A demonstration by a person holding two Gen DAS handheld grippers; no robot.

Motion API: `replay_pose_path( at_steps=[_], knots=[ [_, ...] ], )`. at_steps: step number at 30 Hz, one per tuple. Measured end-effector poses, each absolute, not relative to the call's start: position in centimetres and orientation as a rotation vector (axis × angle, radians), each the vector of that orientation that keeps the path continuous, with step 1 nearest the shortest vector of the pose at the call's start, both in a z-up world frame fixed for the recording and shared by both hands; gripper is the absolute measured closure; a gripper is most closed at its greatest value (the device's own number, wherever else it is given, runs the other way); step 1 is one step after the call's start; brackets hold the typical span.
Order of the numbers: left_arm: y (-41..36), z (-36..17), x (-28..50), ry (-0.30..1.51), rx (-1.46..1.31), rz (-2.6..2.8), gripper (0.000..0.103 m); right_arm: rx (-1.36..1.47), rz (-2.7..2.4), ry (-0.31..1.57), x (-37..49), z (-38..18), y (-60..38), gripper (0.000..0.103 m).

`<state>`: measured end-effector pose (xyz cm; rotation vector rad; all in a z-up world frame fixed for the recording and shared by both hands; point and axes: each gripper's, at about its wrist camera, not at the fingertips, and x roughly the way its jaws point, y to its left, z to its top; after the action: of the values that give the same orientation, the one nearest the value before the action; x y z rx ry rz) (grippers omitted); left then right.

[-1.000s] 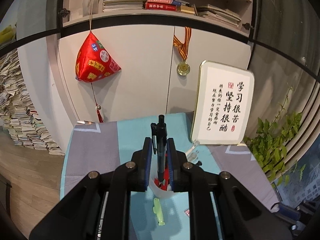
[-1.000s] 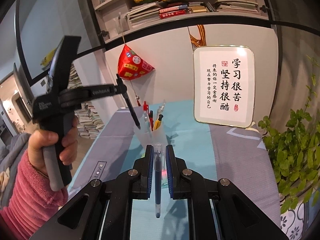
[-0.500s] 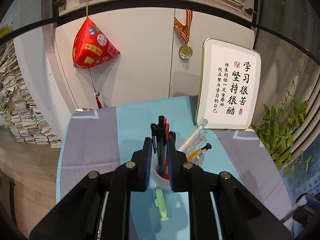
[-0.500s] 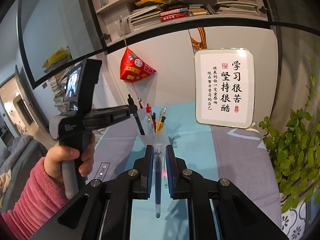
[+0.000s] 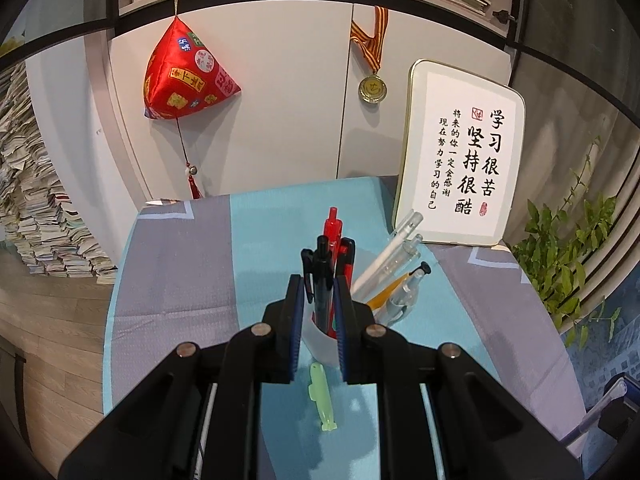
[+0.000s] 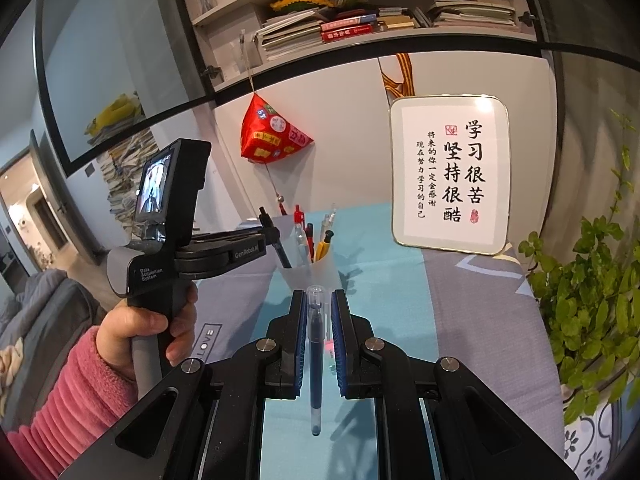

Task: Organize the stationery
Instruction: 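Carry the black pen into the cup and open the left tool while the right tool holds the blue pen, then lower the blue pen into the cup and open the right tool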

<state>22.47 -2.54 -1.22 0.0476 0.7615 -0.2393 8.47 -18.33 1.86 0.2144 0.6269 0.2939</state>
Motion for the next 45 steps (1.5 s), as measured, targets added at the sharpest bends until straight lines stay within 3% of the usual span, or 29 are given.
replay_pose_path(
  at_steps=[8,12,14,33,45],
  knots=[
    [-2.6,-1.1,21.7,0.753,0.064,-0.248,0.088,0.211,0.292,0.627,8.5,1.9,-18.1,0.09],
    [-2.1,-0.3,20.8,0.722,0.056,-0.252,0.073,0.204,0.286,0.624,8.9,2.2,-17.8,0.09],
    [-1.6,0.1,20.2,0.699,0.059,-0.242,0.071,0.201,0.283,0.623,9.4,2.4,-17.6,0.09],
    [5.1,1.1,15.2,0.633,-0.012,-0.166,0.07,0.136,0.29,0.485,16.5,9.8,-11.9,0.09],
    [6.8,0.4,13.3,0.629,-0.003,-0.142,0.069,0.082,0.201,0.458,21.6,7.5,-8.3,0.09]
  ],
)
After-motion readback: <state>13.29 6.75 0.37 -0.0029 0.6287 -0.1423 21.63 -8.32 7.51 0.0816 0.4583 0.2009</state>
